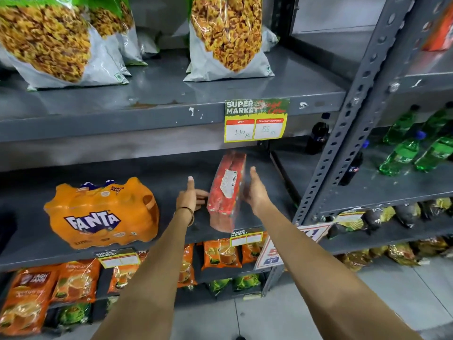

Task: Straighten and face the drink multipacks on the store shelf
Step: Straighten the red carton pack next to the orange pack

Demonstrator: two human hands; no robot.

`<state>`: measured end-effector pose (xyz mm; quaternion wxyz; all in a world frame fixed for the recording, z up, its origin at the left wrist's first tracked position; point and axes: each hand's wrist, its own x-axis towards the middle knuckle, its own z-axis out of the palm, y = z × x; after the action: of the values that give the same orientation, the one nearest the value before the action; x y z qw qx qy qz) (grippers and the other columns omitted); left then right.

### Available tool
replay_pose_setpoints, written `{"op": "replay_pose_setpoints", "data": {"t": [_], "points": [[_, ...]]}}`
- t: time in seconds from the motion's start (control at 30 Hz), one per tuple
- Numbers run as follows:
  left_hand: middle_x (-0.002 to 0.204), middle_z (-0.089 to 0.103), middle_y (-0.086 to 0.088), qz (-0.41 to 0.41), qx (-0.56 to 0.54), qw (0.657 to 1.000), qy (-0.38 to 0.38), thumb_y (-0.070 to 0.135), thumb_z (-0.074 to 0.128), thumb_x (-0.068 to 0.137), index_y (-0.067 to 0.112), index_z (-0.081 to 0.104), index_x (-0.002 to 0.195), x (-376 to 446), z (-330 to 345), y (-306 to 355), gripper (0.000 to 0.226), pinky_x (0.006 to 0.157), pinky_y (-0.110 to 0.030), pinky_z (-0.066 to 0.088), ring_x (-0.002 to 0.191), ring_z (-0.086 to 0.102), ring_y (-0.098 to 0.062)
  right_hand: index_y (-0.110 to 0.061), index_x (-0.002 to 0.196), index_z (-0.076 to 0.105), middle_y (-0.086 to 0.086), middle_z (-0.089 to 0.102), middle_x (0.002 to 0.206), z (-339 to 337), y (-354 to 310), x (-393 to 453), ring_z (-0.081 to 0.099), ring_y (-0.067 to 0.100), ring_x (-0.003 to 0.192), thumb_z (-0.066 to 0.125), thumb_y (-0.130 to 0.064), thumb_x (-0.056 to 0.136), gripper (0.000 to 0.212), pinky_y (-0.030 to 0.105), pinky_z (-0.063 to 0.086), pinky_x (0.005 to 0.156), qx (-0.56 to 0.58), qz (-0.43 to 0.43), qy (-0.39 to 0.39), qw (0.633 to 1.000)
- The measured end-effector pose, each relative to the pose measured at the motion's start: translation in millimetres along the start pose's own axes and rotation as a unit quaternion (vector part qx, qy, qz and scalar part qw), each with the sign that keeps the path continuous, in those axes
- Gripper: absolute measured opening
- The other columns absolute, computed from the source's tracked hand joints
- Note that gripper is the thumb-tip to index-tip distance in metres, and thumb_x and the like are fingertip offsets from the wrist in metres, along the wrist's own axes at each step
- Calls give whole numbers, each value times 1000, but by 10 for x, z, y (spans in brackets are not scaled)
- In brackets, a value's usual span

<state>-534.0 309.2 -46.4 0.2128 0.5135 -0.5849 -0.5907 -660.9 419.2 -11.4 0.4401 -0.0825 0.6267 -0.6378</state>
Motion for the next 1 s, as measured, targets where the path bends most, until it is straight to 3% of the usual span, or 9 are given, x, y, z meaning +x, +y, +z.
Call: {"op": "replay_pose_setpoints", "data": {"t": [0.07,0.13,0.27,0.33,0.43,0.63,0.8,0.9,1.0], "points": [[124,62,-16,-41,-26,997,-59,61,11,94,4,60,121,-1,89,63,80,94,-40,46,106,60,-30,-17,124,53,2,61,120,-41,-3,-19,59,19,103,48,-51,93,46,35,47,95,-141,-16,-13,990],[114,63,-13,-61,-19,994,-94,63,7,93,2,53,129,-37,156,145,84,79,-33,47,92,60,-24,-17,131,49,-4,61,120,-59,10,-27,59,9,96,67,-41,85,55,23,46,79,-240,-20,-95,966],[131,57,-21,-100,5,989,-111,68,3,89,0,49,132,43,146,151,93,85,-40,46,115,57,-36,-19,143,34,0,59,134,7,136,125,59,18,119,87,-61,44,121,36,47,103,-342,-26,-111,933],[133,57,-21,-121,6,985,-125,72,3,86,0,49,134,102,109,115,98,84,-40,49,114,58,-37,-17,146,24,0,55,137,71,139,139,56,22,123,83,-67,41,130,39,46,105,-385,-34,-79,919],[131,59,-21,-139,7,979,-150,74,2,84,-1,49,134,155,74,104,101,76,-37,51,103,61,-33,-12,148,15,5,51,138,116,124,191,52,28,126,82,-58,51,126,40,46,104,-442,-19,-34,896],[127,59,-13,-99,-35,993,-45,69,11,89,5,46,134,408,85,171,86,97,-43,44,117,56,-32,-17,122,52,0,68,108,19,-55,371,67,17,92,83,-39,41,89,30,56,82,-481,-23,-100,871],[140,50,-15,-39,-83,995,49,66,19,91,9,41,140,647,79,278,79,107,-42,39,127,48,-33,-29,115,48,-2,67,112,-84,-375,445,67,19,96,80,-30,47,75,37,57,87,-610,-24,-182,771],[107,65,-11,-40,-137,989,38,63,26,92,11,58,116,723,40,274,66,79,-34,50,95,64,-25,-28,121,47,2,65,119,-103,-574,504,67,22,99,76,-10,63,67,35,58,84,-676,-39,-200,708],[77,64,-4,-59,-123,991,-1,59,36,92,14,61,89,720,22,219,51,63,-29,52,67,62,-18,-28,145,33,8,50,143,-101,-622,557,51,28,128,72,-8,72,86,45,47,103,-739,-62,-121,660]]}}
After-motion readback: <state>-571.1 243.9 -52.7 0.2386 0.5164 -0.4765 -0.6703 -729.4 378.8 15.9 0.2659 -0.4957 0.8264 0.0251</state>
